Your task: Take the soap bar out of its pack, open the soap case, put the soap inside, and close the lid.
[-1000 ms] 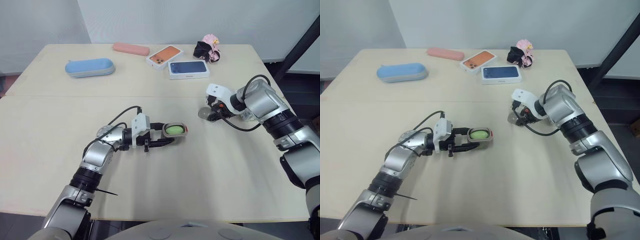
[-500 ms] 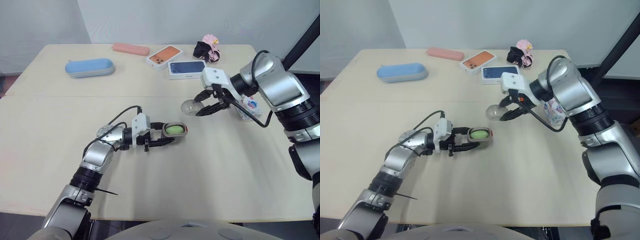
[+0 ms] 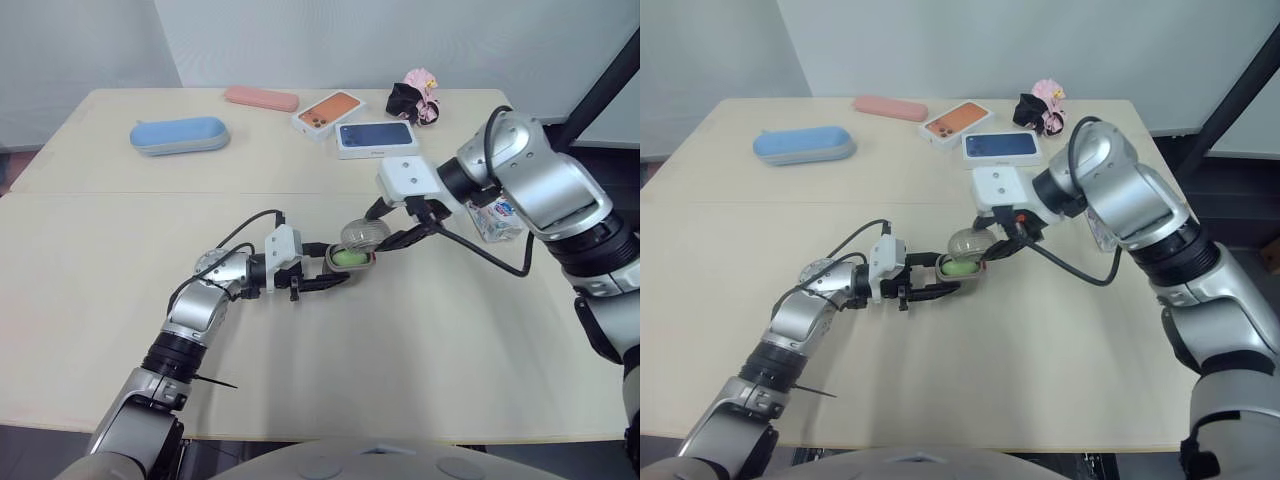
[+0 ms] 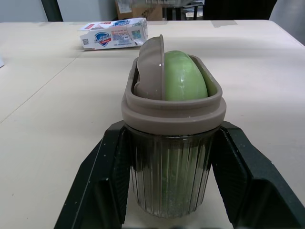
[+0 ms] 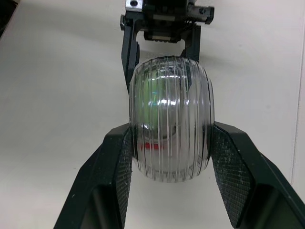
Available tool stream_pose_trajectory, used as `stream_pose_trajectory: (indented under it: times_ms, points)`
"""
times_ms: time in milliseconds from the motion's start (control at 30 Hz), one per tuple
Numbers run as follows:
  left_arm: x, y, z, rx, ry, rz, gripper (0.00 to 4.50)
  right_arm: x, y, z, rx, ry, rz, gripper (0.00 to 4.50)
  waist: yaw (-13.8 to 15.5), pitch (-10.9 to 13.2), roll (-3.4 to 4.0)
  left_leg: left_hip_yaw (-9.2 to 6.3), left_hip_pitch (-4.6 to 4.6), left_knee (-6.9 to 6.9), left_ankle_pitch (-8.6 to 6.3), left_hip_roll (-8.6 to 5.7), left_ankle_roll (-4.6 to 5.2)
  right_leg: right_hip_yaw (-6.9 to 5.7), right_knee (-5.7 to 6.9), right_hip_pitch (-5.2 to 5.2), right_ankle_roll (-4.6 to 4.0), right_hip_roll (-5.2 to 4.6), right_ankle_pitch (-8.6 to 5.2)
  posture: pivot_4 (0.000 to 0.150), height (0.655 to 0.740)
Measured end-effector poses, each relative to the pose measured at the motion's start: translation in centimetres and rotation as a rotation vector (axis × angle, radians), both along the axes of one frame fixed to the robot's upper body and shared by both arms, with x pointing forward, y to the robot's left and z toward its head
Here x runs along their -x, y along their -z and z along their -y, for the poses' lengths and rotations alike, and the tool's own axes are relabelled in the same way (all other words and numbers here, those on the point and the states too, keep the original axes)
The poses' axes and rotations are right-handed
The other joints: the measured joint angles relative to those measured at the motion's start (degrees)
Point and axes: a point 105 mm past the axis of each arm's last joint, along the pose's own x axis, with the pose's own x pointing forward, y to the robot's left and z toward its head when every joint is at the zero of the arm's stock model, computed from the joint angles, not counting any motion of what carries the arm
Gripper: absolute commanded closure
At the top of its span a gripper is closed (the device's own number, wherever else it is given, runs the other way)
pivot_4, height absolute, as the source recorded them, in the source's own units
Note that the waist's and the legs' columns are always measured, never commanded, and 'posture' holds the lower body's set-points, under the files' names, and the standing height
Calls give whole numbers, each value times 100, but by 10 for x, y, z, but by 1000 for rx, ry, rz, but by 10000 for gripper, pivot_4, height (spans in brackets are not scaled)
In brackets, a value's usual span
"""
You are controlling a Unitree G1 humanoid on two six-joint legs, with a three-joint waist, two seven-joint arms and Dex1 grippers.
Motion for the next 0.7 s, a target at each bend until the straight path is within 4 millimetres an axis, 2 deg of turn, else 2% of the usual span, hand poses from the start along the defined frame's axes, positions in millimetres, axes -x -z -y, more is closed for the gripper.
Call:
stream_pose_trajectory:
  times_ms: [700]
  points:
    - [-2, 4, 2, 78, -29, -2, 25982, 6, 10, -11, 48, 7, -16, 25579, 3, 0, 0, -1, 2, 0, 0, 0, 0, 1, 1, -1, 0, 0, 0, 1500, 7400]
